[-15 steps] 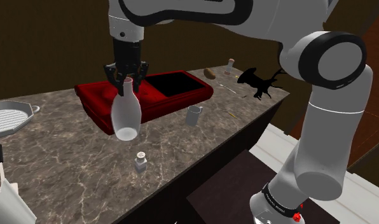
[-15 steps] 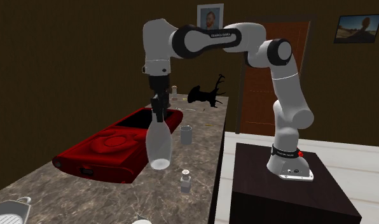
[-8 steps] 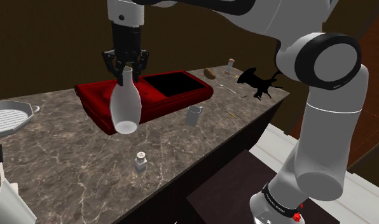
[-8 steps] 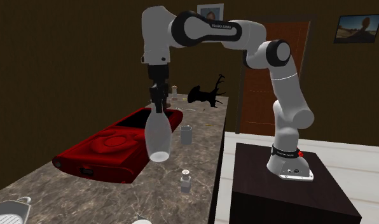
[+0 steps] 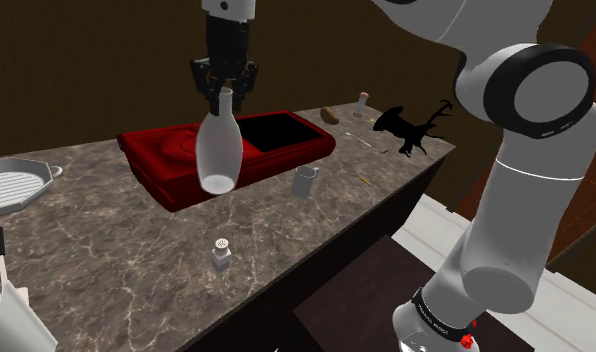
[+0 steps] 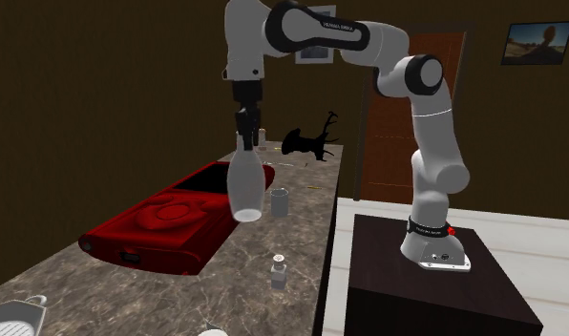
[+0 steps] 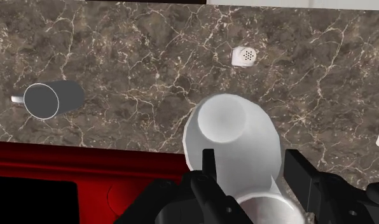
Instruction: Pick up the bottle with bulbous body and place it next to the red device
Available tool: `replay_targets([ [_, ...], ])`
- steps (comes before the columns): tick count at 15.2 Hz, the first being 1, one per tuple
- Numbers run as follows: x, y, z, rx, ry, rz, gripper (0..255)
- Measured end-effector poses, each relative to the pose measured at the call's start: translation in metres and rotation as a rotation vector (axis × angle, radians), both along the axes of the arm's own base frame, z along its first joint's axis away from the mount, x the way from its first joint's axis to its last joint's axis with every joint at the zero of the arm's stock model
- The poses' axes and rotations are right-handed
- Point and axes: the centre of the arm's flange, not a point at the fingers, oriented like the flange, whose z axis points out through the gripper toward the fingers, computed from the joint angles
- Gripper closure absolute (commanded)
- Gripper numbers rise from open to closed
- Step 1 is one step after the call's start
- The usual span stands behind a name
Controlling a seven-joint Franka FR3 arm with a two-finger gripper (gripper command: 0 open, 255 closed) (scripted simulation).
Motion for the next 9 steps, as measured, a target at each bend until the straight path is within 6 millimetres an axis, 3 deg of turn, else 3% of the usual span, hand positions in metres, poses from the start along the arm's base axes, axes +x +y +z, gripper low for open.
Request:
replay_targets([
  [9, -0.016, -0.114, 0.028, 0.000, 0.000, -0.001, 255],
])
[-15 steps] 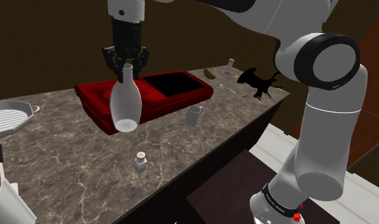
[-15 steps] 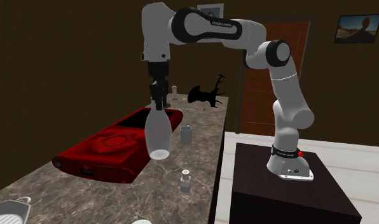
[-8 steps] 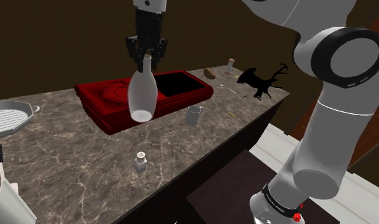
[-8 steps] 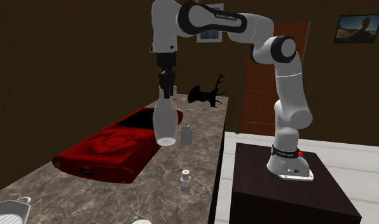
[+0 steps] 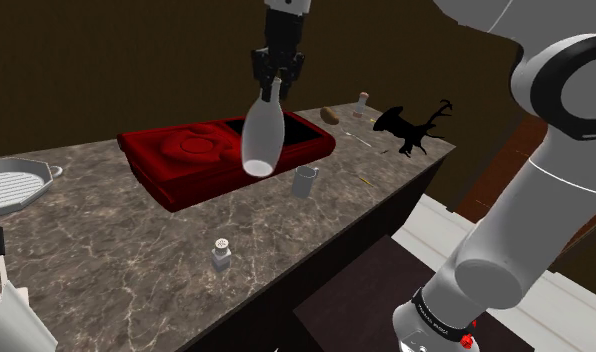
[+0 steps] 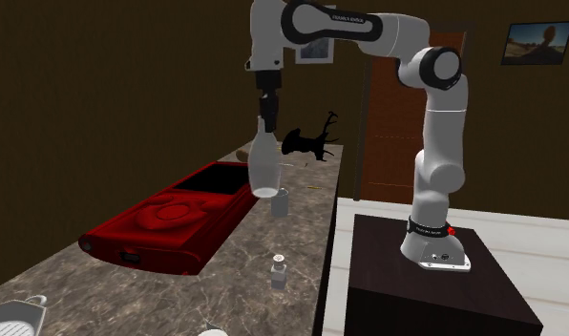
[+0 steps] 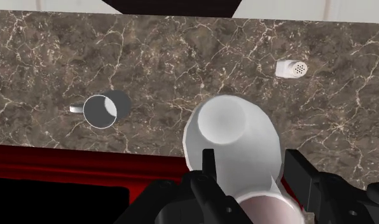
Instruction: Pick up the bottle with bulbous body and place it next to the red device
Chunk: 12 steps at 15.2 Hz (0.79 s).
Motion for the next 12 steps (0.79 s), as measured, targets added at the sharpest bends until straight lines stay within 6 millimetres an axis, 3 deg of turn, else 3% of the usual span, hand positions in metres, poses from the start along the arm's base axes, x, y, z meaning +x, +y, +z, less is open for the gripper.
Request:
replay_targets([
  [12, -0.018, -0.150, 0.045, 0.001, 0.000, 0.000, 255],
])
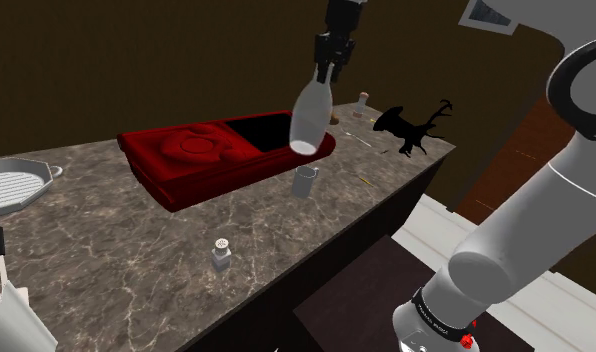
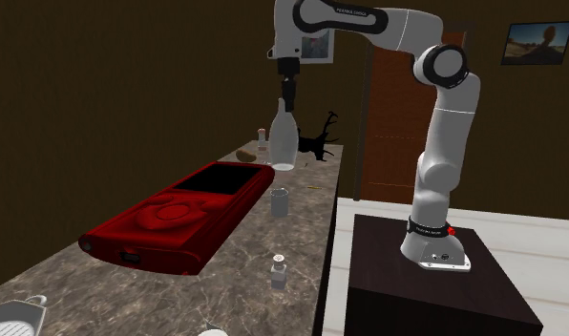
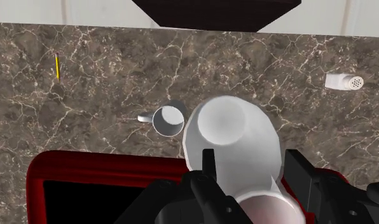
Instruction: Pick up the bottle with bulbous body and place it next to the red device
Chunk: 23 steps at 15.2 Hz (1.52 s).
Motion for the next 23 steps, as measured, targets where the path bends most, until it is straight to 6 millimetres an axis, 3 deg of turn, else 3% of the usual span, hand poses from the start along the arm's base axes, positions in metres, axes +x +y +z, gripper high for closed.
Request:
replay_targets([
  [18, -0.025, -0.229, 0.064, 0.000, 0.000, 0.000, 255],
  [20, -0.029, -0.245, 0.064, 0.000, 0.000, 0.000, 255],
  [23, -0.029, -0.250, 0.052, 0.000, 0.001, 0.001, 255],
])
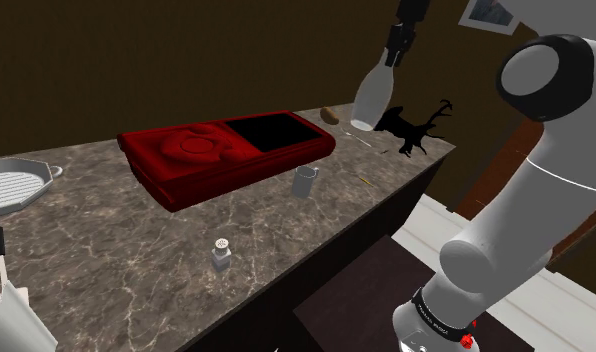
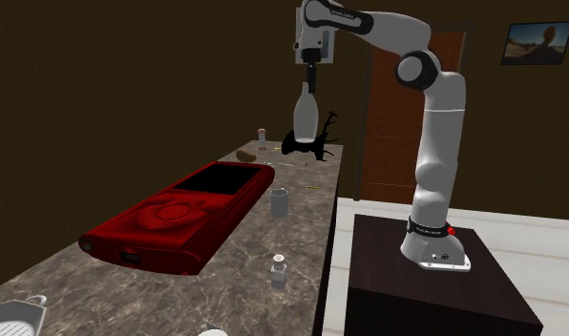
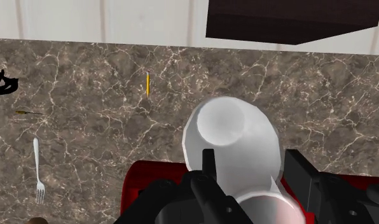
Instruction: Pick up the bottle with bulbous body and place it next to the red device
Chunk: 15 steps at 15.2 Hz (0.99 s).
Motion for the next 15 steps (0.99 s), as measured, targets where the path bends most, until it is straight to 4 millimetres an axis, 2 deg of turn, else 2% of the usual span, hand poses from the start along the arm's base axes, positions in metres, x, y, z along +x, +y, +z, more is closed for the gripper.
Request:
replay_targets([
  [15, -0.001, -0.002, -0.078, 0.000, 0.000, 0.000, 255],
])
